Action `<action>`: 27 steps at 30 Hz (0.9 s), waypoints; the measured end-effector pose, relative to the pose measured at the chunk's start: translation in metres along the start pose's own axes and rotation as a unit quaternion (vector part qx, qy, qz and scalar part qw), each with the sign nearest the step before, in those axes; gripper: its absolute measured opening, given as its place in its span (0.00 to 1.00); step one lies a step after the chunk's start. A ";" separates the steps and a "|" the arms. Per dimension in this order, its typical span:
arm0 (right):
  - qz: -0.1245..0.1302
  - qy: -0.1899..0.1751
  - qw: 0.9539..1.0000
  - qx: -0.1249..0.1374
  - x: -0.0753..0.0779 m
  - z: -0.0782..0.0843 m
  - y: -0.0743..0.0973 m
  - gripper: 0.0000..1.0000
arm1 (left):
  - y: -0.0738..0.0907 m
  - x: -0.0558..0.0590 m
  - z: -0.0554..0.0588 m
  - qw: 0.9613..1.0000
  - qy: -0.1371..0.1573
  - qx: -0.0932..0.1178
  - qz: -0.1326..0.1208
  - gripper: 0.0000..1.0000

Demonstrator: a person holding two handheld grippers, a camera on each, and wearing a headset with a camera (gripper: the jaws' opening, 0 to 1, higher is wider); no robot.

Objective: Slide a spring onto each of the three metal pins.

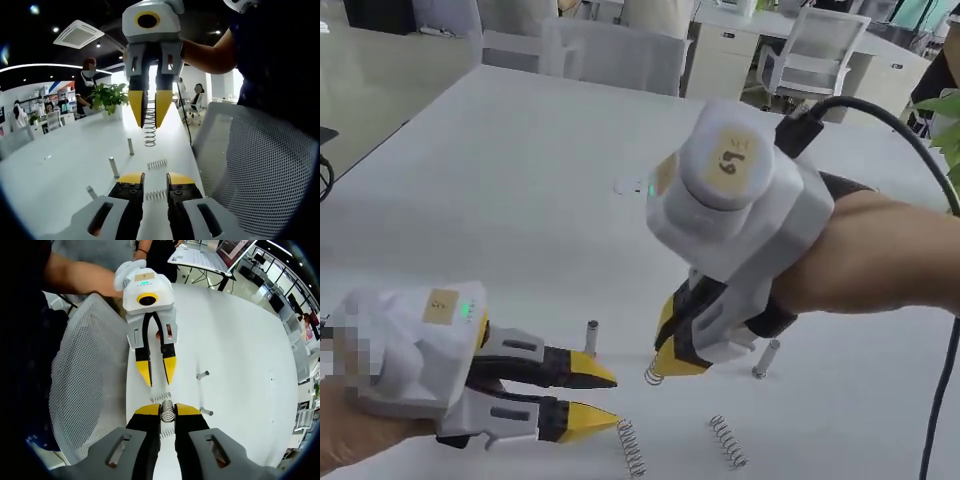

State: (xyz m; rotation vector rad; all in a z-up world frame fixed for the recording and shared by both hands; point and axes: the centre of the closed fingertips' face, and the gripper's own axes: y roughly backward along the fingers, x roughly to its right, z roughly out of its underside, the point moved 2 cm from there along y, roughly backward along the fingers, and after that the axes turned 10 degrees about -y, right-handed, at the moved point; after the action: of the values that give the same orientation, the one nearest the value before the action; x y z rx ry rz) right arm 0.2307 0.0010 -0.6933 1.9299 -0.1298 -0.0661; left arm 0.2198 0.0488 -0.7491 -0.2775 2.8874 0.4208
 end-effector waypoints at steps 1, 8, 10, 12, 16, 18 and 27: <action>0.001 -0.003 1.000 -0.001 0.002 0.002 0.002 0.06 | 0.002 0.000 0.002 1.000 0.002 -0.002 -0.005 0.13; 0.013 -0.014 1.000 -0.002 0.011 0.010 0.009 0.06 | 0.011 -0.001 0.009 0.999 0.022 -0.011 -0.032 0.26; 0.016 -0.017 1.000 -0.002 0.014 0.011 0.011 0.06 | 0.015 -0.001 0.011 0.999 0.027 -0.010 -0.042 0.31; 0.020 -0.019 1.000 -0.003 0.016 0.013 0.012 0.06 | 0.018 -0.003 0.013 0.998 0.035 -0.009 -0.056 0.35; 0.022 -0.024 0.999 -0.009 0.020 0.019 0.014 0.06 | 0.024 -0.004 0.019 0.996 0.043 -0.013 -0.073 0.43; 0.026 -0.024 0.999 -0.014 0.023 0.022 0.016 0.06 | 0.026 -0.004 0.022 0.996 0.046 -0.015 -0.079 0.45; 0.037 -0.033 0.998 -0.029 0.040 0.032 0.026 0.06 | 0.032 -0.006 0.033 0.993 0.057 -0.026 -0.099 0.58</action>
State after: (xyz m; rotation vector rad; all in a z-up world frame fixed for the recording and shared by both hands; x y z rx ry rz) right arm 0.2650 -0.0431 -0.6797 1.8632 -0.2403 -0.0848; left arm 0.2247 0.0896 -0.7702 -0.6095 2.9231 0.4581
